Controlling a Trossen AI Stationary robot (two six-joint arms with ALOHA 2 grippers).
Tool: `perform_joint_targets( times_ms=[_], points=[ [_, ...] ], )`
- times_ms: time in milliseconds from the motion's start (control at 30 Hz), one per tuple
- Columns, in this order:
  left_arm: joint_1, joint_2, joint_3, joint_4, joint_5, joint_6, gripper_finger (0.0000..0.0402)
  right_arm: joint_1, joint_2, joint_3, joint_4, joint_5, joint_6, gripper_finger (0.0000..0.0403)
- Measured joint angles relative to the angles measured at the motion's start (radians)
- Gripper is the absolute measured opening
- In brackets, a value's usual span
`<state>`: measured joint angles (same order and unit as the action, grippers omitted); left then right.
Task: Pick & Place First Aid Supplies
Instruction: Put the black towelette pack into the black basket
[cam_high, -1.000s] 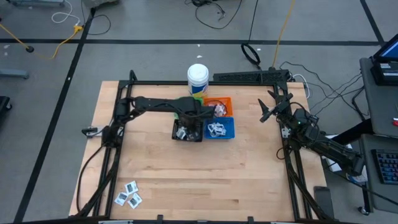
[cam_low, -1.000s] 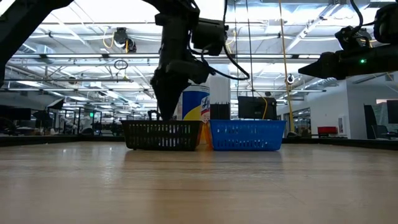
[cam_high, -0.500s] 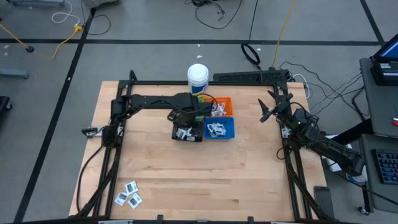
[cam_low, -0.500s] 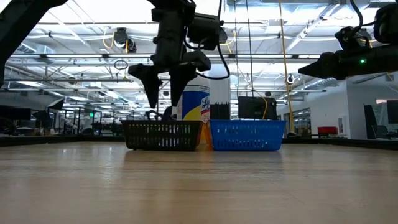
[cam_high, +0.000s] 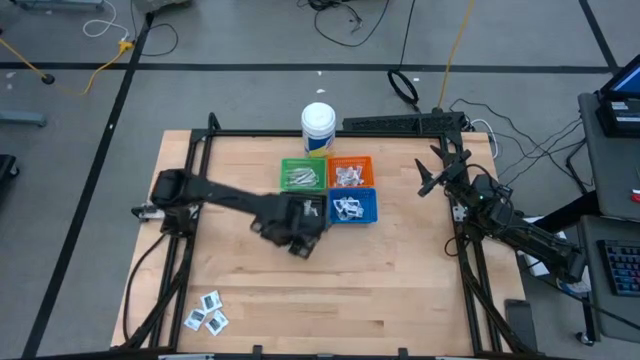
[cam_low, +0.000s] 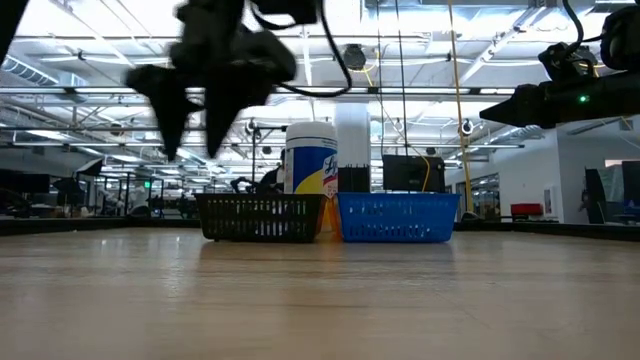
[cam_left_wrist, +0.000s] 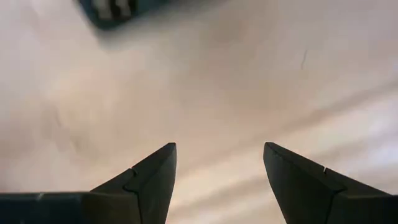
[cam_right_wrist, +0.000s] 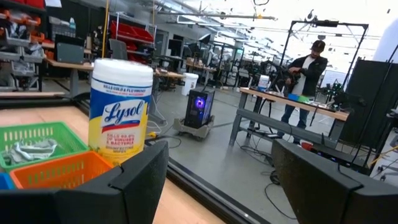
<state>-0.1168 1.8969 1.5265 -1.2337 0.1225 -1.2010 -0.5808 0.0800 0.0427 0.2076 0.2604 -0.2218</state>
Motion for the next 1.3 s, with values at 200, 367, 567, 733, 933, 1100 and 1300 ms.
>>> perform_joint_targets(
  times_ms=[200, 367, 567, 733, 933, 1100, 1300],
  points=[
    [-0.141, -0.102, -0.157, 0.047, 0.010, -0.175, 0.0250, 0.000, 0.001, 0.000, 0.000, 0.000, 0.000, 0.0279],
    [-0.245, -0.193, -0.290, 0.091, 0.020, -0.337, 0.0250, 0.000, 0.001, 0.000, -0.002, 0.000, 0.000, 0.0279],
    [-0.367, -0.284, -0.414, 0.122, 0.066, -0.511, 0.0250, 0.000, 0.001, 0.000, -0.002, 0.000, 0.000, 0.0279],
    [-0.473, -0.322, -0.473, 0.144, 0.091, -0.632, 0.0251, 0.000, 0.001, 0.000, -0.001, 0.000, 0.000, 0.0279],
    [-0.569, -0.328, -0.535, 0.197, 0.144, -0.710, 0.0251, 0.000, 0.001, 0.000, -0.002, 0.000, 0.000, 0.0279],
    [-0.607, -0.312, -0.605, 0.352, 0.168, -0.756, 0.0251, 0.000, 0.001, 0.000, -0.002, 0.000, 0.000, 0.0279],
    [-0.639, -0.282, -0.669, 0.457, 0.209, -0.814, 0.0251, 0.000, 0.001, 0.000, -0.002, 0.000, 0.000, 0.0279]
  ],
)
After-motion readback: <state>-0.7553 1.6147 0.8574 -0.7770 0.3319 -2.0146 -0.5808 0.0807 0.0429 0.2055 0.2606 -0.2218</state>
